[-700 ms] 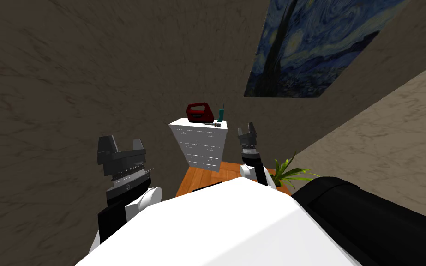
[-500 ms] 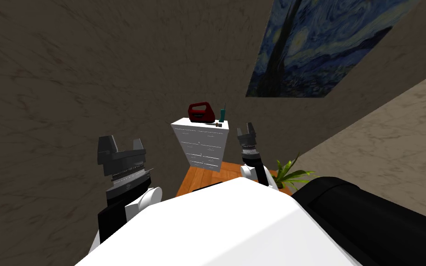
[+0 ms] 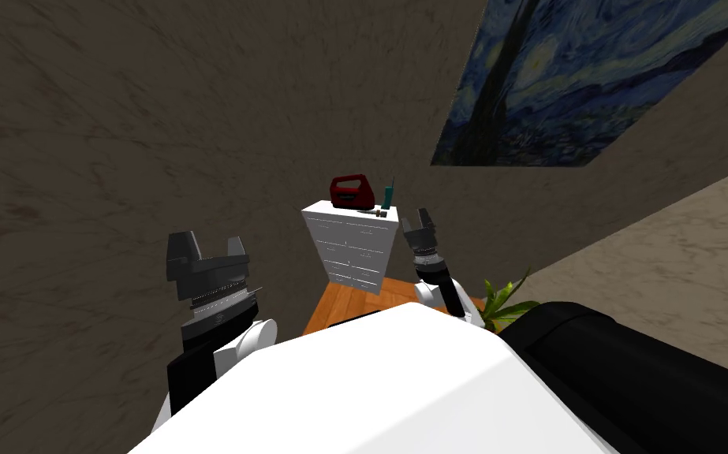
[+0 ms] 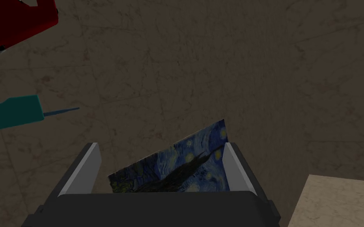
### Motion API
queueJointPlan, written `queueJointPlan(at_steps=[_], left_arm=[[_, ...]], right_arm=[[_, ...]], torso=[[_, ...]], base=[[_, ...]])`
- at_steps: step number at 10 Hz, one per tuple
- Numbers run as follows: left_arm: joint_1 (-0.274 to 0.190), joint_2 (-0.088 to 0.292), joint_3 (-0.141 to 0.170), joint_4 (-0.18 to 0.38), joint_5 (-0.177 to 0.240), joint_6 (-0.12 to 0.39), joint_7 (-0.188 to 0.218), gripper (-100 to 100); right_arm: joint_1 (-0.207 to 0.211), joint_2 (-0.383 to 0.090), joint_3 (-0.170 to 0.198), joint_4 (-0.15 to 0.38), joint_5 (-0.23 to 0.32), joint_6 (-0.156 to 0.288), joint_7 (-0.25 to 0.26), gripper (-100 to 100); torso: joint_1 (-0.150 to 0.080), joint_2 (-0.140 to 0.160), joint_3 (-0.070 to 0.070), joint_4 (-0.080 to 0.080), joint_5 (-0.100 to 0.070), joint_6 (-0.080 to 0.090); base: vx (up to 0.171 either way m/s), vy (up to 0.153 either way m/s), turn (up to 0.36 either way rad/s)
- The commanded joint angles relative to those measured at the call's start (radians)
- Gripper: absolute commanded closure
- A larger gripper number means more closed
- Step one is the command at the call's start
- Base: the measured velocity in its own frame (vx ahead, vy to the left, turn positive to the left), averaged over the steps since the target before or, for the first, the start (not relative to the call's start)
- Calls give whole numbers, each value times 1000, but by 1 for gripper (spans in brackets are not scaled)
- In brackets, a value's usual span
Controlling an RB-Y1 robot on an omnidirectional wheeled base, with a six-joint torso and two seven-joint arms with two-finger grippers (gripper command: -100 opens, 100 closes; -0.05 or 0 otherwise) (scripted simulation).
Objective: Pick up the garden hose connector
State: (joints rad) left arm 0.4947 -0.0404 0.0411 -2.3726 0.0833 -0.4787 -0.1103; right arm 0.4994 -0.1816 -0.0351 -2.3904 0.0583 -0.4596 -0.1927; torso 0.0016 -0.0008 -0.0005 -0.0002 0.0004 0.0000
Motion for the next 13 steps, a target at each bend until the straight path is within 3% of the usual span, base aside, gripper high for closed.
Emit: queueJointPlan(at_steps=[1, 13], left_arm=[[0, 0, 0, 0, 0, 0, 0, 0], [0, 0, 0, 0, 0, 0, 0, 0]], right_arm=[[0, -50, 5, 0, -8, -17, -8, -100], [-34, -389, 37, 19, -53, -83, -47, -100]], torso=[[0, 0, 0, 0, 0, 0], [-1, 0, 0, 0, 0, 0]], base=[[15, 33, 155], [16, 23, 112]])
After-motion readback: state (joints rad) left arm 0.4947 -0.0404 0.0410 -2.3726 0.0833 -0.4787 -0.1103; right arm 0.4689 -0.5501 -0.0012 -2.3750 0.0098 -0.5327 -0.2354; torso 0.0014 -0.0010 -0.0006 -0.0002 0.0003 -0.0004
